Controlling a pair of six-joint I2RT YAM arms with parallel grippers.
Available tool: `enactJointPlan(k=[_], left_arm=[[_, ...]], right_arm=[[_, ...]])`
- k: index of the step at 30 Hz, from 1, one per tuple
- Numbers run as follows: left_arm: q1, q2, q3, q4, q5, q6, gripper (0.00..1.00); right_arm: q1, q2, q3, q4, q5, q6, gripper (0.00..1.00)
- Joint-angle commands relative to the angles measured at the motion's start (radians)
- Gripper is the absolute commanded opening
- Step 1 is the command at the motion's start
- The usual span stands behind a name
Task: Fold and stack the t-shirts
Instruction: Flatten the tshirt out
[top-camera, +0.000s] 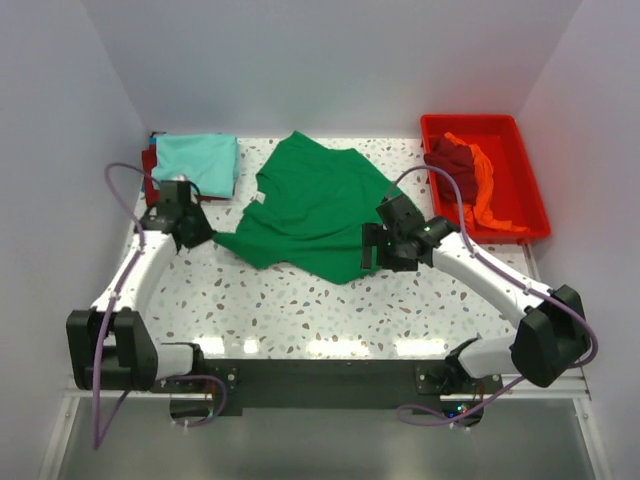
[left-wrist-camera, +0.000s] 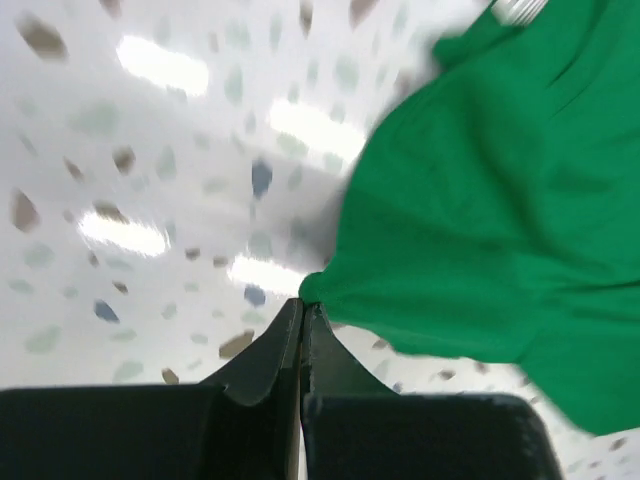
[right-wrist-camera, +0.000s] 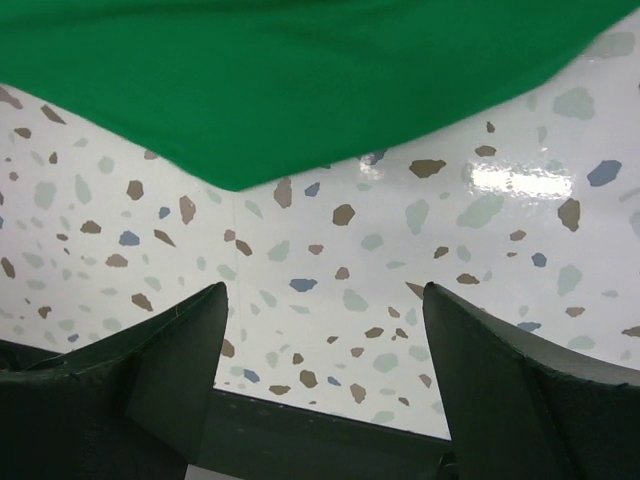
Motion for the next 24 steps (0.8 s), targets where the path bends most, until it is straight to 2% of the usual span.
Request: enactJointPlan(k=[1, 4, 11, 18, 24], left_arm=[[0.107, -0.078, 0.166, -0.025, 0.034, 0.059, 0.00], [0.152, -0.089, 0.168, -0.019, 0.072, 0.066, 0.00], [0.161, -0.108, 0.090, -0.008, 0.145, 0.062, 0.00], [0.161, -0.140, 0.062, -0.028, 0.140, 0.076, 0.00], [0.161, -0.164, 0.068, -0.054, 0.141, 0.089, 0.00]], right_arm=[[0.004, -0.025, -0.014, -0.040, 0.074, -0.009, 0.82], [0.003, -0.015, -0.061, 0.004, 0.088, 0.003, 0.83], [0.003, 0.044, -0.129, 0.167, 0.055, 0.024, 0.83], [0.001, 0.165, -0.097, 0.342, 0.015, 0.026, 0.83], [0.001, 0.335, 0.006, 0.391, 0.010, -0.046, 0.78]])
